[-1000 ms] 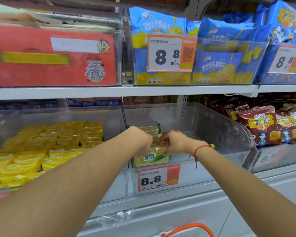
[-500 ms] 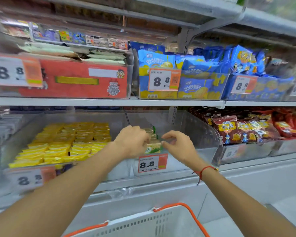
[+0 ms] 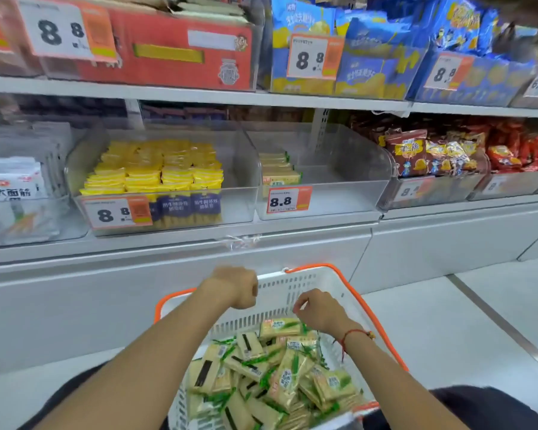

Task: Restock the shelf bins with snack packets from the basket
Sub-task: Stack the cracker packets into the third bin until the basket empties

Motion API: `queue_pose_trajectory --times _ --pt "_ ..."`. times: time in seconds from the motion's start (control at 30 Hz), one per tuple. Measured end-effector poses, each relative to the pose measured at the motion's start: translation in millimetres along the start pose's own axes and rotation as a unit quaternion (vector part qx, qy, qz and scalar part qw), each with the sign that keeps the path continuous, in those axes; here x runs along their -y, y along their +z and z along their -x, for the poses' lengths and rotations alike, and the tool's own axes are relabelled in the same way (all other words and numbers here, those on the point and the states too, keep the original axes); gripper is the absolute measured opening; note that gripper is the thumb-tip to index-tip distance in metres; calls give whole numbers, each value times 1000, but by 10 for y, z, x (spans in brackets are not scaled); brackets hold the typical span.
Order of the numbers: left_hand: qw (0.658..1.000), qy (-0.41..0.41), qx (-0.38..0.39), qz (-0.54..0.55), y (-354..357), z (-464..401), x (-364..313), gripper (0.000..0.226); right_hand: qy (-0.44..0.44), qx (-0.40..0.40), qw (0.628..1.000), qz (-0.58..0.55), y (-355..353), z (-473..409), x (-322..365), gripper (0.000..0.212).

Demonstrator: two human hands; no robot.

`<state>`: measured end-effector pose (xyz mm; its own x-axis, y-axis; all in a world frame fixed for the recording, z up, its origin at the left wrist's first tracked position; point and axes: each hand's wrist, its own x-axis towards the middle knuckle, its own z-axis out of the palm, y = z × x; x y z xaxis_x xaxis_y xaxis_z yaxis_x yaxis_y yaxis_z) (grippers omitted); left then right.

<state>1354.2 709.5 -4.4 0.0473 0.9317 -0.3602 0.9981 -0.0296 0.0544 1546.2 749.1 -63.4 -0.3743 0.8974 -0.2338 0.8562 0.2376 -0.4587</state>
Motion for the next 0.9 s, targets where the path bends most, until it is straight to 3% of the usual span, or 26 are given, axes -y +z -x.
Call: queue_pose_trajectory --times 0.1,0.2,0.37,0.43,0.53,0.7,0.73,0.83,0.9 --pt "992 1 122 -29 261 -150 -5 36 67 45 997 9 428 31 -170 25" --pt "992 -8 126 -19 619 -288 -38 37 107 85 991 3 865 86 -354 29" --pt "973 -86 133 169 1665 -288 -126 31 126 150 981 11 1321 156 -557 17" --pt "933 -173 137 284 2082 -207 -151 34 130 163 978 6 1378 126 -530 23" --pt "837 -303 176 420 2616 -107 -189 24 116 233 966 8 1520 40 -438 30" --pt "677 -414 170 584 3030 -44 -367 64 100 326 937 79 1814 106 -263 16" --pt "656 -422 157 606 3077 -65 -381 70 100 328 936 86 1869 127 -256 22" --pt "646 -433 156 609 3094 -90 -362 90 102 307 943 80 1925 158 -248 41" --pt "655 -427 168 600 3009 -90 -318 77 119 298 946 41 1907 133 -269 47"
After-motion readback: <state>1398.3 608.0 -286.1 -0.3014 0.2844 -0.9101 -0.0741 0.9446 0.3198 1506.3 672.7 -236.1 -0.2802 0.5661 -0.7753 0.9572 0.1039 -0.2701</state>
